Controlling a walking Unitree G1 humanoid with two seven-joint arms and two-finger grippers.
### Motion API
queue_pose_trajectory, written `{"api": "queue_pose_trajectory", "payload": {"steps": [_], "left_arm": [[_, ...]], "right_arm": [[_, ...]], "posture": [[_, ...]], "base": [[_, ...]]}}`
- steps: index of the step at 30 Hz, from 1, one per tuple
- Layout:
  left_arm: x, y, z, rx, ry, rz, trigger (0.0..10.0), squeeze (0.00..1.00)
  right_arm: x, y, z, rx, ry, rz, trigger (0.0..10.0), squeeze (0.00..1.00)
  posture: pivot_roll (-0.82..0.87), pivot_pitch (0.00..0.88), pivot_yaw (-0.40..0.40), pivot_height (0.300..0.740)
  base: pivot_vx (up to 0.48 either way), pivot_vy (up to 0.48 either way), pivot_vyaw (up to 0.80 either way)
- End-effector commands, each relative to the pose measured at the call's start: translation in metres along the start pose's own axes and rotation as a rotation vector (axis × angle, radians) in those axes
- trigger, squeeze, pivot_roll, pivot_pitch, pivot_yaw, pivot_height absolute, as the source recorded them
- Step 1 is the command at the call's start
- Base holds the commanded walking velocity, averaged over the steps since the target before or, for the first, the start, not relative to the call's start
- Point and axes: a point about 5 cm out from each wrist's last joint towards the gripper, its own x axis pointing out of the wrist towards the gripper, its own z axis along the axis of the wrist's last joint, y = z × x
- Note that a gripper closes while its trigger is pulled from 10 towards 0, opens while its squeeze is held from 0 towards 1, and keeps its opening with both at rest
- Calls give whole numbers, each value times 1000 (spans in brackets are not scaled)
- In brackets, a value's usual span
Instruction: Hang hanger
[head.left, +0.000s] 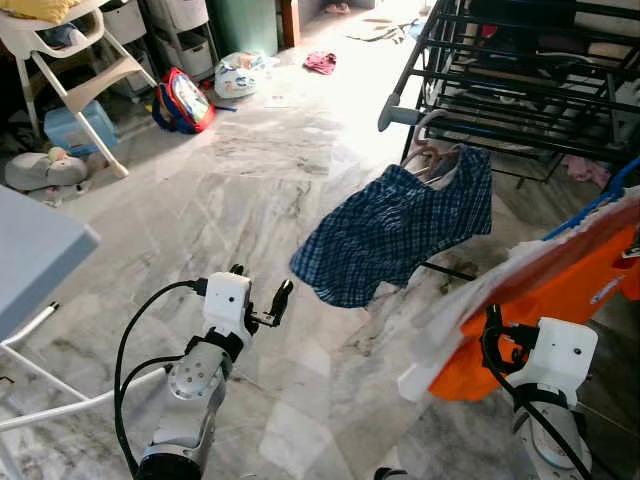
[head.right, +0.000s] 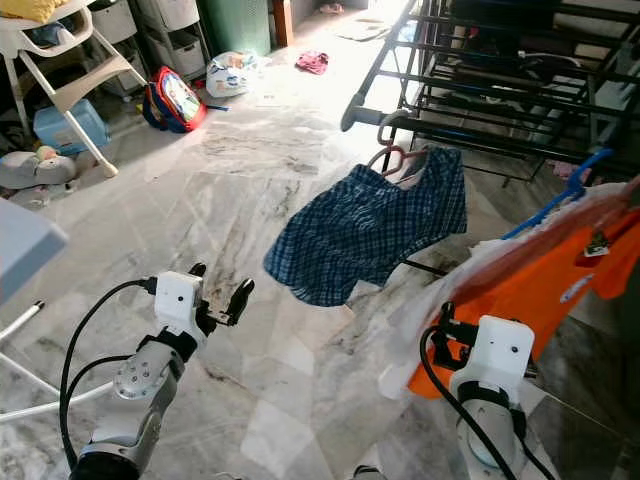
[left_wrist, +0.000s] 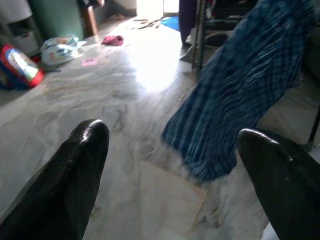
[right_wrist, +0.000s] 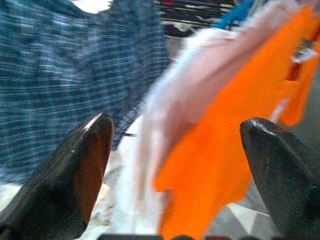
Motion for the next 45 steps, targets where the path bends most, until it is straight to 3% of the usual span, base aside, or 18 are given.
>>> {"api": "queue_pose_trajectory", "payload": {"steps": [1,12,18,25,35,45], "left_arm": [[-4,4,-6,1,30,6,10000,0],[-3,5,-14,23,65,-16,10000,0],[1,8,-12,34,67,-16,10000,0],[12,-3,-7,28,39,-23,10000,0],[22,-8,-2,20,24,-25,10000,0],[31,-15,6,32,-27,-88,10000,0]], "right_arm": [[0,1,-4,1,22,-1,10000,0],[6,-3,-3,-16,40,-1,10000,0],[6,4,-5,-13,43,10,10000,0],[6,11,-5,13,33,-10,10000,0],[13,8,2,1,2,-28,10000,0],[21,14,10,-17,-33,4,10000,0]], "posture": [[-52,122,67,740],[-74,88,44,740],[-76,89,56,740],[-92,111,83,740],[-109,136,90,740],[-101,170,87,740]], "base": [[0,352,0],[0,378,0],[0,424,0],[0,476,-322],[0,480,-800],[0,240,0]]}}
